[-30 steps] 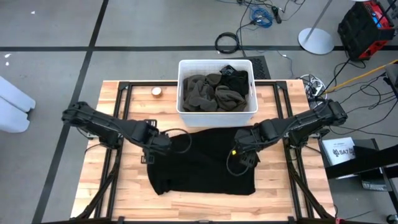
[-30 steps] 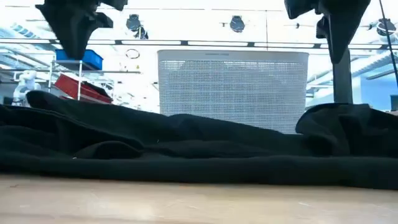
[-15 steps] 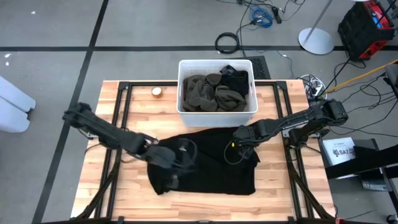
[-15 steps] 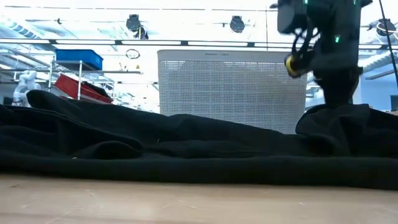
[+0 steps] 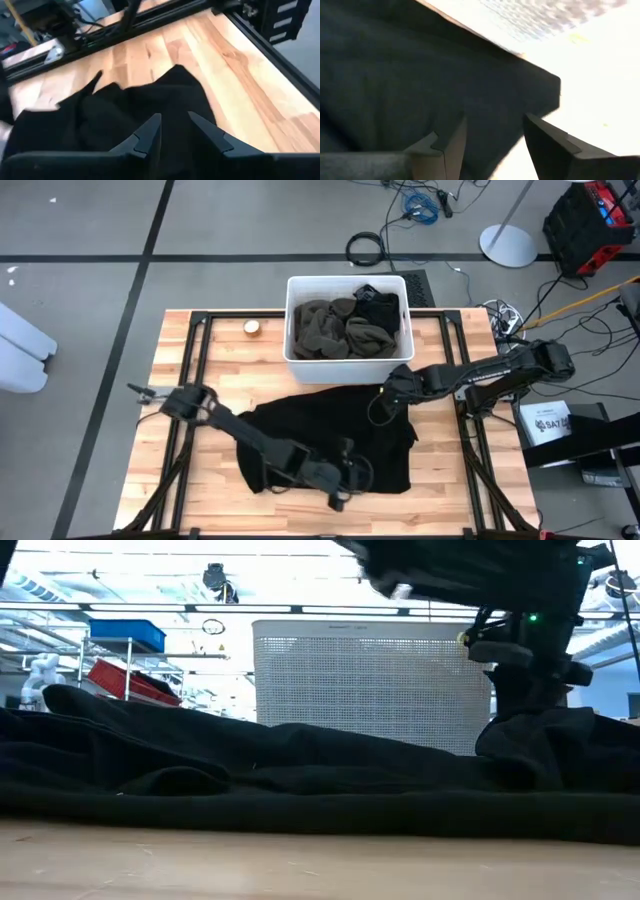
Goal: Fold laundry
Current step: Fold the black shirt
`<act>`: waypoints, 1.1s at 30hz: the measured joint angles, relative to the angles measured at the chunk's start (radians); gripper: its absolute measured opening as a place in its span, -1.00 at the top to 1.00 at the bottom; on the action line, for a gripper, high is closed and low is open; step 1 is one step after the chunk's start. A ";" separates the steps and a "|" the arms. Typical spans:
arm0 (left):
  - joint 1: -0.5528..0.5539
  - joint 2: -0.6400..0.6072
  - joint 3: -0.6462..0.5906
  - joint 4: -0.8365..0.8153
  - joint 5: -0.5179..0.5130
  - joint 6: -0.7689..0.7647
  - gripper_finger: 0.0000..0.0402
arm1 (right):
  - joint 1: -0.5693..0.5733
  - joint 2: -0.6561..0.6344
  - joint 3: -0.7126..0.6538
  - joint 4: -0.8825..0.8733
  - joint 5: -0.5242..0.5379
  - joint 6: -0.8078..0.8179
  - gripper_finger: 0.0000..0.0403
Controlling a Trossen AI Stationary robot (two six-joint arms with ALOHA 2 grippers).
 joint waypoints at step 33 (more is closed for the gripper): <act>0.048 0.385 0.437 -0.339 0.174 -0.100 0.51 | -0.105 0.003 -0.236 0.309 -0.073 -0.025 0.10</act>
